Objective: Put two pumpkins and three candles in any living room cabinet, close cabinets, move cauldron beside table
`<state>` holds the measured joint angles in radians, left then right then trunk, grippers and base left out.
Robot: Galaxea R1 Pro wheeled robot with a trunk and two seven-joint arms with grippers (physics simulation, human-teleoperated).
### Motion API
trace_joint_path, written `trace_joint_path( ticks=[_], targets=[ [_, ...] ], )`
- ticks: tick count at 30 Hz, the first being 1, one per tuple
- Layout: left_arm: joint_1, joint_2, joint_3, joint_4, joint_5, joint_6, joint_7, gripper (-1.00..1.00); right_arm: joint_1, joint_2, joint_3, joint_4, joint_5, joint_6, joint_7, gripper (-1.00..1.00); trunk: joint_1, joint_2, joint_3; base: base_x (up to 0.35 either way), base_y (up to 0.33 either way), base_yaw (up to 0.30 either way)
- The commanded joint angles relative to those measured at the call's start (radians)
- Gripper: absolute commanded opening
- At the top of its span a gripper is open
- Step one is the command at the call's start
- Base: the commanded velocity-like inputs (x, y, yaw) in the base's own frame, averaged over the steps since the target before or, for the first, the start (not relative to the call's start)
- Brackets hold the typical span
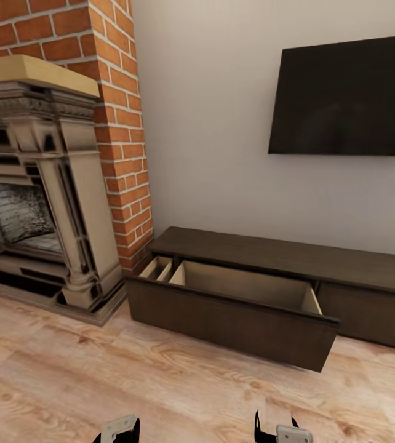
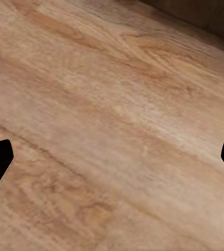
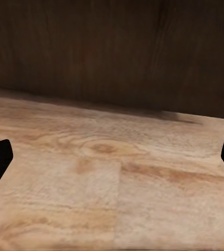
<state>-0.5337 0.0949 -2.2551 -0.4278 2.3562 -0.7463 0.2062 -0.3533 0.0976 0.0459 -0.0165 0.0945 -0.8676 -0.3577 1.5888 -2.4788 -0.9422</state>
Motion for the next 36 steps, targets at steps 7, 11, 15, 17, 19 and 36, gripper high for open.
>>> trace_joint_path(
  ticks=[7, 11, 15, 17, 19, 36],
  targets=[
    [-0.002, 0.000, -0.008, -0.003, 0.000, -0.006, 0.004, 1.00, -0.001, 0.000, 0.004, 0.002, 0.008, -0.001, -0.010, 1.00, 0.000, 0.000, -0.001, 0.096, 0.297, -0.300],
    [-0.002, 0.000, -0.008, -0.002, 0.000, -0.005, 0.005, 1.00, -0.001, 0.000, 0.005, 0.002, 0.008, -0.001, -0.010, 1.00, 0.000, 0.000, -0.001, 0.119, 0.308, -0.300],
    [-0.002, 0.000, -0.008, -0.002, 0.000, -0.005, 0.006, 1.00, -0.001, 0.001, 0.005, 0.001, 0.008, -0.001, -0.010, 1.00, 0.000, 0.000, -0.001, 0.136, 0.311, -0.300],
    [-0.002, 0.000, -0.008, -0.002, 0.000, -0.005, 0.007, 1.00, -0.001, 0.001, 0.005, 0.002, 0.008, -0.001, -0.010, 1.00, 0.000, 0.000, -0.001, 0.144, 0.311, -0.300],
    [-0.002, 0.000, -0.008, -0.002, 0.000, -0.006, 0.007, 1.00, -0.001, 0.001, 0.005, 0.002, 0.008, -0.001, -0.010, 1.00, 0.000, 0.000, -0.001, 0.145, 0.312, -0.300],
    [-0.002, -0.001, -0.008, -0.003, 0.000, -0.006, 0.006, 1.00, -0.001, 0.001, 0.007, 0.002, 0.011, -0.002, -0.009, 1.00, 0.000, 0.000, -0.001, 0.139, 0.256, -0.119]
  ],
)
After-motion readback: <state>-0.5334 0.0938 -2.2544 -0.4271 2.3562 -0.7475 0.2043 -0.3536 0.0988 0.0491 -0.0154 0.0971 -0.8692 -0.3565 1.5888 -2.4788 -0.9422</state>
